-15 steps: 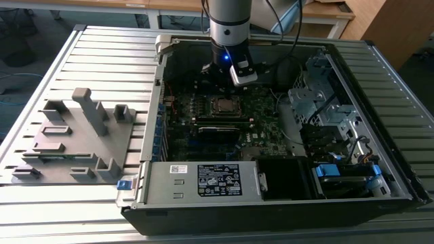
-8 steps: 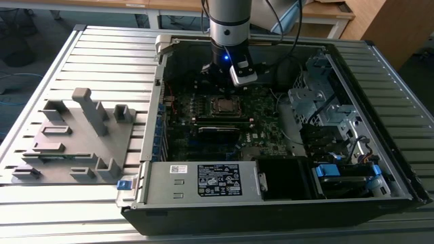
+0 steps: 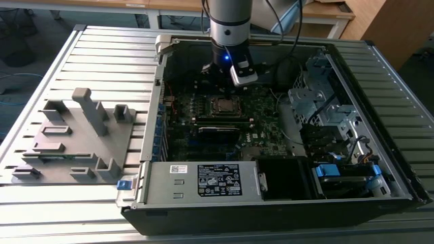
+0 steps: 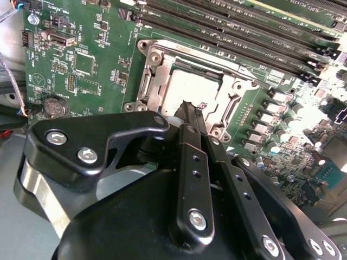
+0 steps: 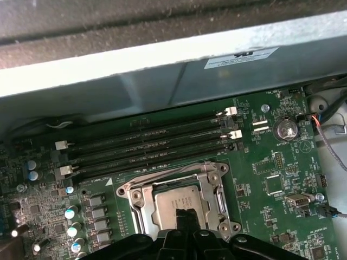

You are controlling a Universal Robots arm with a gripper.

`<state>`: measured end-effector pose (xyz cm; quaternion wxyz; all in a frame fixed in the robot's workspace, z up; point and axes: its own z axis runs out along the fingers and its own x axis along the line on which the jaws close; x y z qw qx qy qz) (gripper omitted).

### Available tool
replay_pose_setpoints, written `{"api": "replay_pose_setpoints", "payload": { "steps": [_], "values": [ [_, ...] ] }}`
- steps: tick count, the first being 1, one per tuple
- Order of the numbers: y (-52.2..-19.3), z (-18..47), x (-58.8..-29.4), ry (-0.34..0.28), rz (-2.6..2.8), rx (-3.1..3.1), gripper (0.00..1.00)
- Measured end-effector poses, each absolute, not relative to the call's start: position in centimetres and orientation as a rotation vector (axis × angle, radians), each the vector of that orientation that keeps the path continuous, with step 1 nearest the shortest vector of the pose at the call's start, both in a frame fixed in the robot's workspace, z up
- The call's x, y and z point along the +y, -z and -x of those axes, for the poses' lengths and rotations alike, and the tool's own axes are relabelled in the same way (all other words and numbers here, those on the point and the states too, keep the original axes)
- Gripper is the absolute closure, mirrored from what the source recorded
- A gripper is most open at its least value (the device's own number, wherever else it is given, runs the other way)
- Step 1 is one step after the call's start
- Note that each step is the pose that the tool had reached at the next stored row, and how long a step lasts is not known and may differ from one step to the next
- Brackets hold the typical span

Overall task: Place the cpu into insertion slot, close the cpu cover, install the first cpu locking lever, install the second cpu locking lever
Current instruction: 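Install the first cpu locking lever, then install the second cpu locking lever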

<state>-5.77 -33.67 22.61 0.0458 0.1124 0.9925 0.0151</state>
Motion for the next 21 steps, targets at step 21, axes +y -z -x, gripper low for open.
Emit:
{"api": "replay_pose_setpoints", "payload": {
  "steps": [21],
  "values": [
    [-22.85,5.62,-33.67,-0.046,-0.343,3.030,0.90]
  ]
}}
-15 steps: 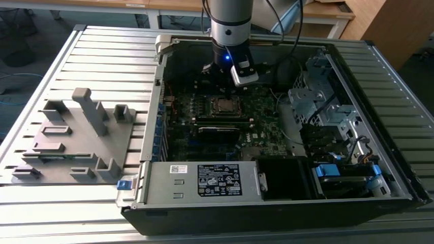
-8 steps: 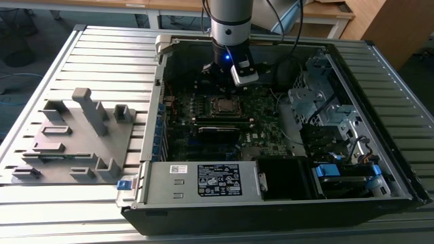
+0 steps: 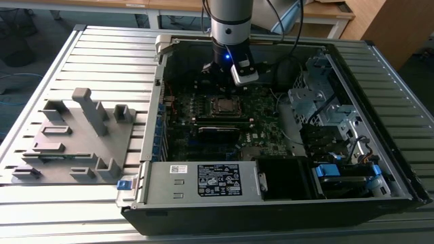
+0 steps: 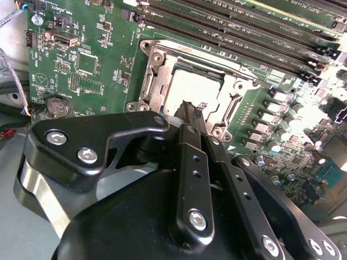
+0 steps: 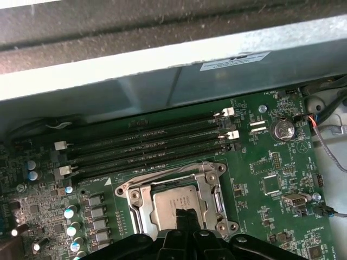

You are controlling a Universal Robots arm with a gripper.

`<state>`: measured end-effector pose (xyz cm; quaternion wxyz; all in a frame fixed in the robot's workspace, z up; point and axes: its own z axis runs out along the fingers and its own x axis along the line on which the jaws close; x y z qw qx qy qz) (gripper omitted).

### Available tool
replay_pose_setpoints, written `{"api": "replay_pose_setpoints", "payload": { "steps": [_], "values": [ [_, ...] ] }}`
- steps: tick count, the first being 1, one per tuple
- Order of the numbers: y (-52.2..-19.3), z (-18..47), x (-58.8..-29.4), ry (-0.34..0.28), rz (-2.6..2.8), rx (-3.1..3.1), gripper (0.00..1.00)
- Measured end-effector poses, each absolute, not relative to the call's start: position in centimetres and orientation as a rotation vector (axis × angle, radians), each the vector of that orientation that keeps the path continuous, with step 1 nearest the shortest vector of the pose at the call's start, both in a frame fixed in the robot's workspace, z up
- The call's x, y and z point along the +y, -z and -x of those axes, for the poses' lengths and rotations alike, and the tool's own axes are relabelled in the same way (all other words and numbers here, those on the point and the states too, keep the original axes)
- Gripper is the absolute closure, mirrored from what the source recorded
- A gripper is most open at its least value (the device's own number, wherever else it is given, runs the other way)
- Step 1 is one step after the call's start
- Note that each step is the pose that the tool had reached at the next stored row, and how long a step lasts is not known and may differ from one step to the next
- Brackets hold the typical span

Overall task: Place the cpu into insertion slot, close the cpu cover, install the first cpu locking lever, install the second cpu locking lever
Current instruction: 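Install the second cpu locking lever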

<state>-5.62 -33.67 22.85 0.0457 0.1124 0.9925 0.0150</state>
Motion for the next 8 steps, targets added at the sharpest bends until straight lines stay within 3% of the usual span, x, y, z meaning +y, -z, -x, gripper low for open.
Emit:
{"api": "replay_pose_setpoints", "payload": {
  "steps": [8],
  "values": [
    [-23.06,5.63,-33.67,-0.046,-0.343,3.030,0.90]
  ]
}}
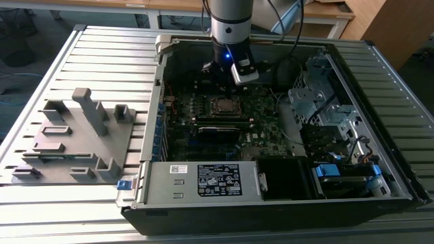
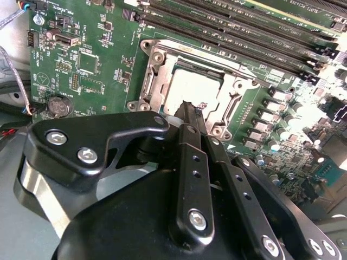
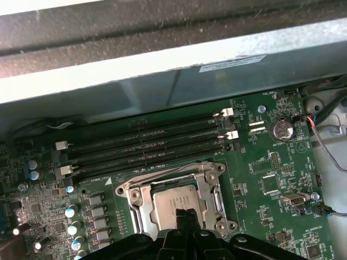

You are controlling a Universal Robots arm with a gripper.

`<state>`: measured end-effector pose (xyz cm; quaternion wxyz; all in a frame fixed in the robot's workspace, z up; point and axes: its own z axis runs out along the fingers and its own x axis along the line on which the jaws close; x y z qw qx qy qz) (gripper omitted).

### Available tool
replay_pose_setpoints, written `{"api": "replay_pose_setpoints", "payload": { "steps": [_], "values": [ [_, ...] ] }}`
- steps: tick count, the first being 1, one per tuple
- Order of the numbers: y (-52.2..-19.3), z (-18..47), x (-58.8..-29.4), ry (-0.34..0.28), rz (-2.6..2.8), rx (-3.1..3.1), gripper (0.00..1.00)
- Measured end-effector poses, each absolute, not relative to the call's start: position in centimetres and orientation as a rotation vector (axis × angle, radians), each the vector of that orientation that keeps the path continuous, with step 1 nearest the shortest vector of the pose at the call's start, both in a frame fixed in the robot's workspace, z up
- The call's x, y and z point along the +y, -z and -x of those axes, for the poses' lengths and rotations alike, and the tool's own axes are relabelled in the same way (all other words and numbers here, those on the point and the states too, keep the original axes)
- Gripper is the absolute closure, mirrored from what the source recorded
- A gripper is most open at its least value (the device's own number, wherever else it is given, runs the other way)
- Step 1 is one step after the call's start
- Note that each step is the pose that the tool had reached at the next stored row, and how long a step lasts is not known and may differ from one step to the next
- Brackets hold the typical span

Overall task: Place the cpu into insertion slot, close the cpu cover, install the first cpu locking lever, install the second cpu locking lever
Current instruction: 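Install the second cpu locking lever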

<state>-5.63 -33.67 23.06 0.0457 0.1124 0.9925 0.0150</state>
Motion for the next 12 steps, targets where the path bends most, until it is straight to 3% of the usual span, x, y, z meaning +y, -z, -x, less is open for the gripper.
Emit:
{"api": "replay_pose_setpoints", "payload": {
  "steps": [12],
  "values": [
    [-23.34,5.63,-33.67,-0.046,-0.343,3.030,0.90]
  ]
}}
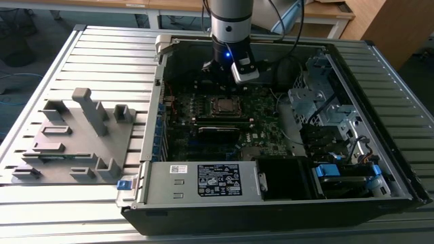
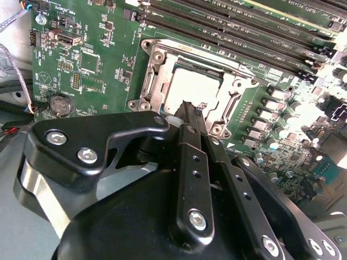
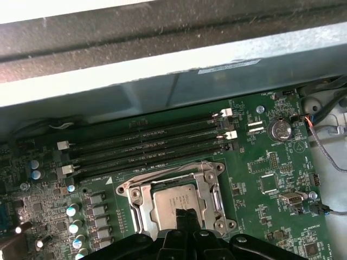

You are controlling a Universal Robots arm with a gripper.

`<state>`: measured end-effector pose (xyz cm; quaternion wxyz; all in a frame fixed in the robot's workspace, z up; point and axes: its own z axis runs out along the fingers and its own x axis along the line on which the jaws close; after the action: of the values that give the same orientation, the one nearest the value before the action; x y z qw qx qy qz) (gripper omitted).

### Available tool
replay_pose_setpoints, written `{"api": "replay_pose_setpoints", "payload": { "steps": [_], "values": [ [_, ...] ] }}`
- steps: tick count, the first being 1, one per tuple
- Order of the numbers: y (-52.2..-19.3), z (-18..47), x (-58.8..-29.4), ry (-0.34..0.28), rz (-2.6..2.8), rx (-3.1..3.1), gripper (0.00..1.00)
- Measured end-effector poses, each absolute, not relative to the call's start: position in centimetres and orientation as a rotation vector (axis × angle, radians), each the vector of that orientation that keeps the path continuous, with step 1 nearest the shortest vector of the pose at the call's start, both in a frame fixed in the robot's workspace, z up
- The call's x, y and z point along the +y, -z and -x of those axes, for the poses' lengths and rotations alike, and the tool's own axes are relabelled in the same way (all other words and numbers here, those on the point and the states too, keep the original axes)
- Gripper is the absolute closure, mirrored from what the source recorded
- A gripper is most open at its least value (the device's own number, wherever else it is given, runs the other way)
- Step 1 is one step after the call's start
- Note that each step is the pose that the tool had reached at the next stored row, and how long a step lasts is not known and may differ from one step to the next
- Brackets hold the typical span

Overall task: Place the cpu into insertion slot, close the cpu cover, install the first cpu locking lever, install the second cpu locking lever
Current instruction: 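Install the second cpu locking lever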

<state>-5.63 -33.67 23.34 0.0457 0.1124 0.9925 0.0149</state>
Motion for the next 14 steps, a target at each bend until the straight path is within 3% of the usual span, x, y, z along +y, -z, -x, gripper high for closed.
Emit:
{"api": "replay_pose_setpoints", "payload": {
  "steps": [14],
  "values": [
    [-23.67,5.62,-33.67,-0.046,-0.343,3.030,0.90]
  ]
}}
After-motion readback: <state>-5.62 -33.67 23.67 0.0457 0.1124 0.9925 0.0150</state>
